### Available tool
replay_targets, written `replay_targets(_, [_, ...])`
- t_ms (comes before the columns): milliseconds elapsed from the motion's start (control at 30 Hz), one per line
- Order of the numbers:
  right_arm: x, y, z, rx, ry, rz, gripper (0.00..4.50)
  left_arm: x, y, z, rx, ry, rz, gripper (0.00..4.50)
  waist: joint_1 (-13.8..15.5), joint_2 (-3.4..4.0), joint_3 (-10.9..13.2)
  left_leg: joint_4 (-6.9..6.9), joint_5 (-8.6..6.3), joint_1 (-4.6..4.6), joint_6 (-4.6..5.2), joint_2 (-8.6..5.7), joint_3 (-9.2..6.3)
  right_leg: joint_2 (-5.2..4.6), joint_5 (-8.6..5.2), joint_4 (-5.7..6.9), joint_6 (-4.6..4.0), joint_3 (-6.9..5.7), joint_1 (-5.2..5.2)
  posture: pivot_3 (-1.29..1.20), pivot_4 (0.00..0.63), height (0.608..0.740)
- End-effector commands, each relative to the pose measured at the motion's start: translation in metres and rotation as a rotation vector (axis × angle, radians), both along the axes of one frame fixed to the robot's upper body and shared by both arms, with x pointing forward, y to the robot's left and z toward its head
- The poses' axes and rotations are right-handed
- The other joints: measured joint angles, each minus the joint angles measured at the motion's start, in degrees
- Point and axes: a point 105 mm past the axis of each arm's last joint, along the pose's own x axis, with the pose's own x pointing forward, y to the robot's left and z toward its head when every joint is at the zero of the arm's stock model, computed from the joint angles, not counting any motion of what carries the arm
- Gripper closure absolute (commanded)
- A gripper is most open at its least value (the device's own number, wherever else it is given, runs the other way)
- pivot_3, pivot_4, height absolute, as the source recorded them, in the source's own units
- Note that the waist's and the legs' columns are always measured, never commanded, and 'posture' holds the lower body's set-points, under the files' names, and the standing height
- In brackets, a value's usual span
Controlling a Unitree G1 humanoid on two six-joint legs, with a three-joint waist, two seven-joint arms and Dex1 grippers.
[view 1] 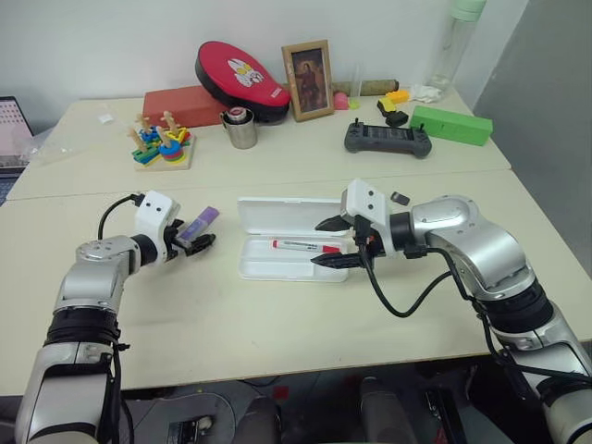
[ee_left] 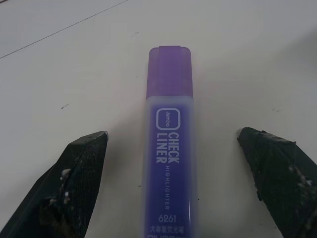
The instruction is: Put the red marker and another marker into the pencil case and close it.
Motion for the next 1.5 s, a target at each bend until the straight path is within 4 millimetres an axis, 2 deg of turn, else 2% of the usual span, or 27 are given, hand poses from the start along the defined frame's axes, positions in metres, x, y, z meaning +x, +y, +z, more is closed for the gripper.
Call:
replay_targets(33, [-0.005,0.003,0.01,0.019,-0.038,0.031,1.3,0.003,-0.003,-0.013,0.014,0.036,-0.02,0.0,0.2,-0.02,0.0,0.01,0.0,0.01,0.0,0.0,0.0,0.0,0.0,0.02,0.0,0.0,0.02,0.0,0.15,0.74])
replay_targets(300, [-0.005,0.001,0.011,0.016,-0.041,0.024,1.3,0.008,-0.004,-0.011,0.011,0.043,-0.027,0.0,0.3,-0.01,0.0,0.03,0.12,0.13,0.28,0.0,0.0,0.0,0.18,0.06,0.08,-0.01,0.16,0.0,0.15,0.74])
replay_targets(333, [-0.004,0.001,0.01,0.016,-0.04,0.021,1.27,0.008,-0.004,-0.01,0.011,0.042,-0.03,0.37,0.3,-0.01,0.0,0.03,0.15,0.13,0.31,0.0,0.0,0.0,0.21,0.06,0.08,-0.01,0.16,0.0,0.15,0.74])
replay_targets(367, [-0.004,0.0,0.01,0.016,-0.038,0.019,1.27,0.008,-0.004,-0.01,0.011,0.042,-0.032,0.47,0.3,-0.01,0.0,0.04,0.18,0.13,0.32,0.0,0.0,0.0,0.24,0.06,0.09,-0.01,0.16,0.0,0.15,0.74])
replay_targets(600, [-0.005,0.001,0.008,0.017,-0.033,0.02,1.27,0.004,-0.002,-0.01,0.009,0.047,-0.036,1.96,0.1,-0.01,0.0,0.03,0.23,0.13,0.34,0.0,0.0,0.0,0.28,0.07,0.08,-0.01,0.16,0.0,0.15,0.74])
replay_targets(633, [-0.005,0.001,0.008,0.017,-0.032,0.022,1.27,0.004,-0.002,-0.009,0.01,0.047,-0.035,2.05,0.1,-0.01,0.0,0.03,0.23,0.13,0.34,0.0,0.0,0.0,0.28,0.07,0.08,-0.01,0.16,0.0,0.15,0.74])
replay_targets(733, [-0.006,0.001,0.008,0.017,-0.03,0.025,1.27,0.004,-0.003,-0.009,0.011,0.044,-0.035,2.81,0.1,-0.01,0.0,0.03,0.25,0.14,0.35,0.0,0.0,0.0,0.28,0.07,0.08,0.0,0.16,0.0,0.15,0.74])
replay_targets(833, [-0.006,0.001,0.007,0.015,-0.03,0.026,1.27,0.005,-0.003,-0.009,0.01,0.049,-0.022,3.28,0.1,-0.01,0.0,0.03,0.27,0.14,0.36,0.0,0.0,0.0,0.29,0.08,0.09,0.0,0.16,0.0,0.15,0.74])
replay_targets(1067, [-0.006,0.001,0.006,0.011,-0.028,0.029,1.27,0.004,-0.006,-0.01,0.016,0.057,-0.022,3.29,0.1,-0.01,0.0,0.02,0.28,0.13,0.37,0.0,0.0,0.0,0.3,0.07,0.09,0.0,0.15,0.0,0.15,0.74])
replay_targets(1133, [-0.006,0.0,0.005,0.008,-0.029,0.026,1.27,0.006,-0.007,0.0,0.014,0.022,-0.021,3.29,0.1,-0.01,0.0,0.02,0.28,0.12,0.37,0.0,0.0,0.0,0.3,0.05,0.09,0.0,0.15,0.0,0.15,0.74])
replay_targets(1200, [-0.008,-0.001,0.004,0.004,-0.026,0.028,1.27,0.006,-0.009,0.017,-0.02,-0.03,-0.02,3.29,0.1,-0.01,0.0,0.01,0.28,0.11,0.37,0.0,0.0,0.0,0.3,0.04,0.09,-0.01,0.15,0.0,0.15,0.74])
replay_targets(1267, [-0.009,-0.002,0.003,-0.001,-0.023,0.028,1.27,-0.004,-0.016,0.034,-0.021,-0.06,-0.083,3.29,0.0,-0.01,0.0,0.01,0.28,0.06,0.37,0.0,0.0,0.0,0.3,0.0,0.09,-0.01,0.1,0.0,0.15,0.74])
replay_targets(1333, [-0.01,-0.003,0.002,-0.003,-0.023,0.025,1.27,-0.017,-0.024,0.041,-0.004,-0.061,-0.148,3.29,0.0,-0.02,0.0,0.0,0.28,-0.02,0.36,0.0,0.0,0.0,0.3,-0.04,0.08,0.0,0.05,0.0,0.15,0.74])
replay_targets(1500, [-0.009,-0.005,0.001,-0.005,-0.024,0.012,1.27,-0.069,-0.047,0.043,0.077,-0.009,-0.38,3.29,-0.2,-0.01,0.0,-0.15,0.35,-0.07,0.22,0.0,0.02,0.0,0.29,-0.06,0.06,0.03,-0.1,0.0,0.15,0.74])
